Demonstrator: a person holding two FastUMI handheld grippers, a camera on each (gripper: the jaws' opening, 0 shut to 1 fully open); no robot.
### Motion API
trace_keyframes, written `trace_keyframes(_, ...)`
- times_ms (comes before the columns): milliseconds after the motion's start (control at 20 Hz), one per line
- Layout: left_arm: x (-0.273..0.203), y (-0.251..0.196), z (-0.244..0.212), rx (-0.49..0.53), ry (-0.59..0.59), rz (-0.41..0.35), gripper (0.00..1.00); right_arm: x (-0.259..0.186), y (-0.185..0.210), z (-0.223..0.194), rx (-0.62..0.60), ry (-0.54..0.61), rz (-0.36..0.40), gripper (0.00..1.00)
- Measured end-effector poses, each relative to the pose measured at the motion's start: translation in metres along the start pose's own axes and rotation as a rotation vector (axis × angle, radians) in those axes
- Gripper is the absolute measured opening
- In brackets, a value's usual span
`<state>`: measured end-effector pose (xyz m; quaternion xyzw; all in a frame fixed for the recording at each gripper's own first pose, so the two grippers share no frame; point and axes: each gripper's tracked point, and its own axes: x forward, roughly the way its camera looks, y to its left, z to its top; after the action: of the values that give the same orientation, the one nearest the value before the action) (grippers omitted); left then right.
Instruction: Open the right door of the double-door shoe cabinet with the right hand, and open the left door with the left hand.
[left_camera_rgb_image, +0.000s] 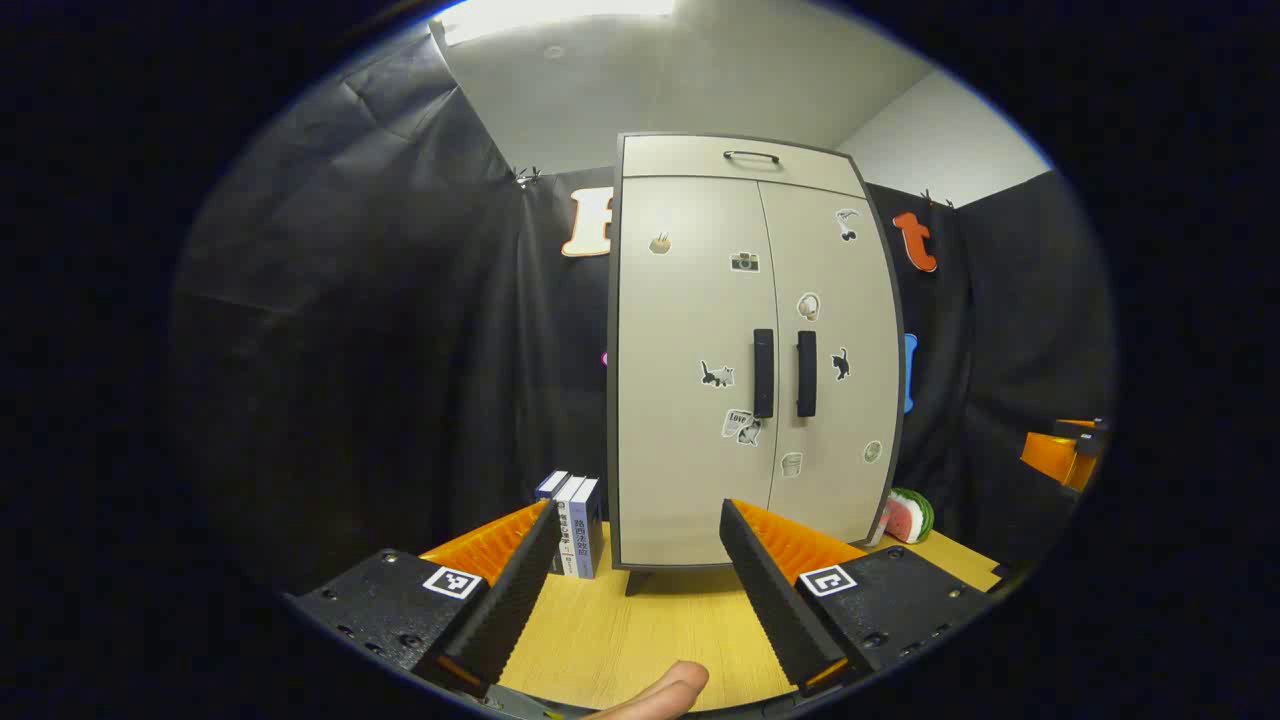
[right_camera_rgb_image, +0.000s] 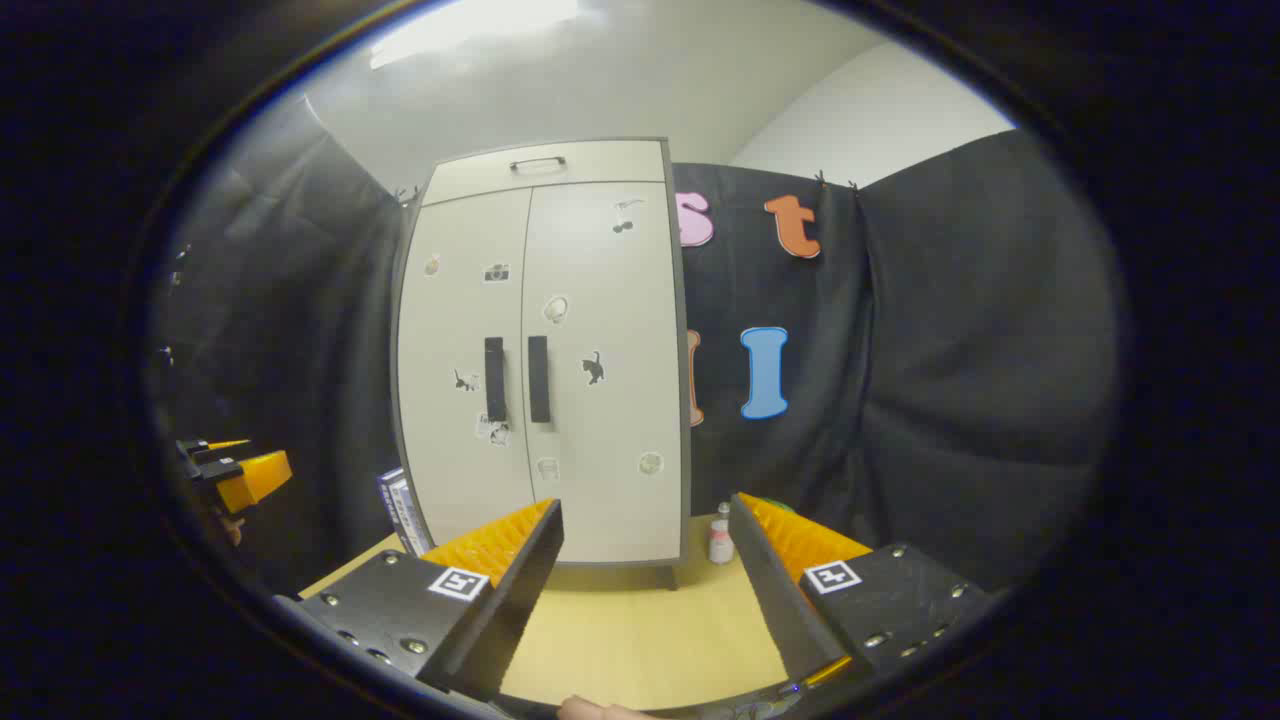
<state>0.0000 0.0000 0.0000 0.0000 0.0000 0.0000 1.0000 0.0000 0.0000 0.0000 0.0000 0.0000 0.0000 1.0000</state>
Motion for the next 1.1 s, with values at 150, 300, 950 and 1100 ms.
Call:
trace_keyframes(150, -0.002, -0.001, 0.000, -0.002, 0.003, -0.008, 0.99, -0.004, 0.005, -0.006, -0.009, 0.020, 0.014, 0.94)
trace_keyframes(300, -0.001, -0.001, 0.001, -0.002, 0.002, -0.007, 0.99, -0.005, 0.008, -0.001, -0.025, 0.011, 0.014, 0.99)
trace_keyframes(950, 0.000, -0.014, 0.008, -0.007, -0.007, -0.071, 0.99, 0.017, 0.014, 0.003, -0.042, 0.019, 0.020, 0.99)
trace_keyframes(1100, 0.000, -0.016, 0.002, -0.002, -0.005, -0.077, 0.99, 0.045, 0.031, 0.002, -0.056, 0.041, 0.057, 1.00)
